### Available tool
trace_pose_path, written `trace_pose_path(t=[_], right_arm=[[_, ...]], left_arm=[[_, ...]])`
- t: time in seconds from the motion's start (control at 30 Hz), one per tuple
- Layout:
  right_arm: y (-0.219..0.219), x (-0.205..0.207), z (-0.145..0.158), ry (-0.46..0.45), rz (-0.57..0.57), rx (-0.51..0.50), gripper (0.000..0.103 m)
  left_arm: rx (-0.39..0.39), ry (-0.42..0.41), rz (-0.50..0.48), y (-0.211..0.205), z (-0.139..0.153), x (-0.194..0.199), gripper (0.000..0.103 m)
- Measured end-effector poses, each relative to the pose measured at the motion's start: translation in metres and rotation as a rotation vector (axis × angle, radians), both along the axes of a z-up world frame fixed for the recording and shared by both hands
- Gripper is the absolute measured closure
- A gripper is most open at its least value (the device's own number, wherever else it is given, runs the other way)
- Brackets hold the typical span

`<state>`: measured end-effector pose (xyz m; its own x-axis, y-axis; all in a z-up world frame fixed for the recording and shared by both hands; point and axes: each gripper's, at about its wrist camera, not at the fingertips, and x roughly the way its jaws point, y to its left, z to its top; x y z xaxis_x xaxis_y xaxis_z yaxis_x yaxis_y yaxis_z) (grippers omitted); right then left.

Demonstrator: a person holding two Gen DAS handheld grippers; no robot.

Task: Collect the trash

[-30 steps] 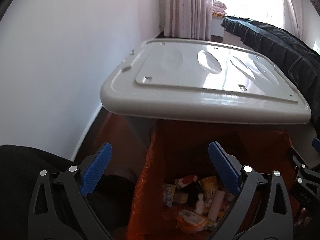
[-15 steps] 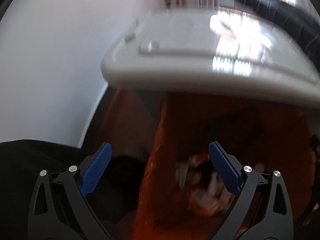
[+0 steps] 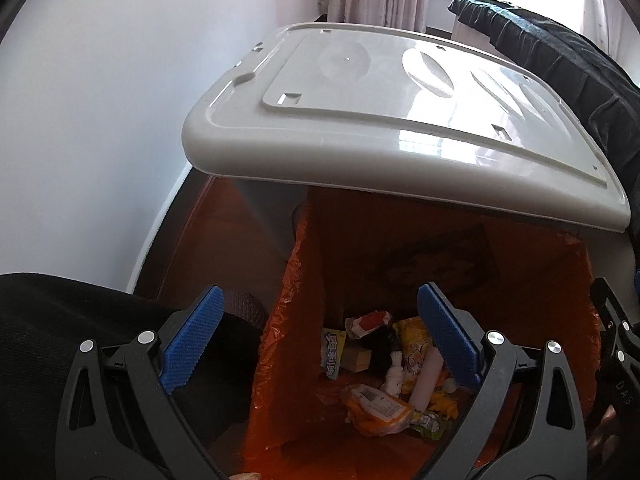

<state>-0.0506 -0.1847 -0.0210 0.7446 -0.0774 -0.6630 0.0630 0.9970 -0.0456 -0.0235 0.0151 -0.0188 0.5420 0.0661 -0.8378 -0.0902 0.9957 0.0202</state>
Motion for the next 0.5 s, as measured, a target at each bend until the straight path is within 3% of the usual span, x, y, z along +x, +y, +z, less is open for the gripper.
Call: trace_pose_path(t=[0.5], right_arm=[[-0.0008,0.0004,-0.0010,0.010,0.000,0.004,0.005]], left_arm=[[0.019,-0.019,-0.026,-0.0078,0.0006,-0.0035,0.008]])
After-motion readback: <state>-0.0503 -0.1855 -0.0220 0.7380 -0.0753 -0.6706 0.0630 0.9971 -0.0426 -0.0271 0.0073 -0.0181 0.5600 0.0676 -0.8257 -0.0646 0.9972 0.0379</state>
